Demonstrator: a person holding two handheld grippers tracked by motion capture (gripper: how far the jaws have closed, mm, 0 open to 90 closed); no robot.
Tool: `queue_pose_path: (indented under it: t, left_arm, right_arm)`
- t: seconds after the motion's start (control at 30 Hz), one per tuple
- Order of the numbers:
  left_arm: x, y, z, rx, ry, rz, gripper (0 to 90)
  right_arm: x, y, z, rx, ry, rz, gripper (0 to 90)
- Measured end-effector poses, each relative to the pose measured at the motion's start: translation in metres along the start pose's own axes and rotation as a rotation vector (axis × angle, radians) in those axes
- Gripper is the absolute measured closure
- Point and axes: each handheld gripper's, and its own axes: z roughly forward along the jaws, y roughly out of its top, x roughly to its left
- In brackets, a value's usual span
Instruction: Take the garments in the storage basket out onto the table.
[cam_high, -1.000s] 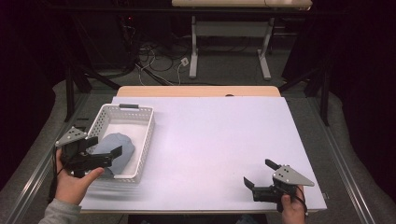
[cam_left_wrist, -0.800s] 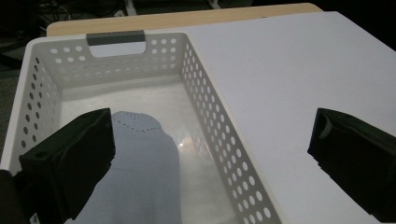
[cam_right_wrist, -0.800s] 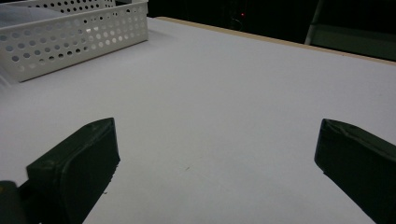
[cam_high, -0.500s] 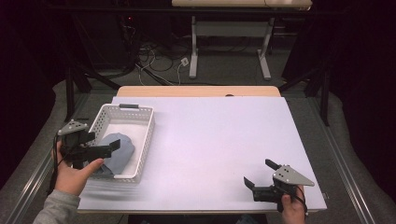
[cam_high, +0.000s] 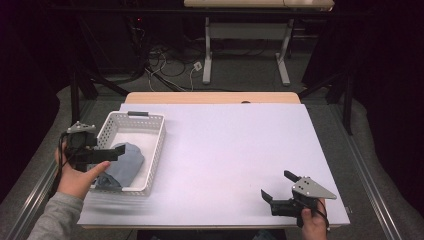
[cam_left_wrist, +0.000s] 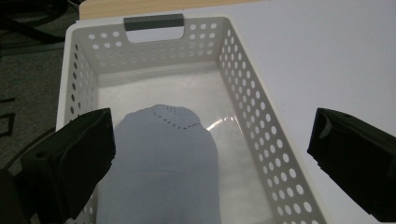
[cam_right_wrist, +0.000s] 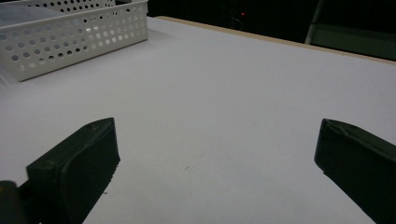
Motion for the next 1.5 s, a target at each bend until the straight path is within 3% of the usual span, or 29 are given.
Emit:
queue_pose_path:
  t: [0.4,0.63,1.0,1.5]
  left_arm:
    - [0.010,0.002,0.020,0.112,0.027,-0.027,0.7]
    - [0.017,-0.003,0.030,0.154,0.034,-0.044,0.7]
    - [0.023,-0.010,0.044,0.190,0.037,-0.070,0.7]
    - [0.033,-0.019,0.063,0.186,0.046,-0.104,0.7]
  right_arm:
    - [0.000,0.000,0.000,0.003,0.001,0.001,0.0]
    - [0.000,0.000,0.000,0.008,-0.001,0.009,0.0]
    - [-0.001,-0.001,0.002,0.008,0.008,-0.001,0.0]
    - [0.000,-0.001,0.002,0.017,0.014,0.005,0.0]
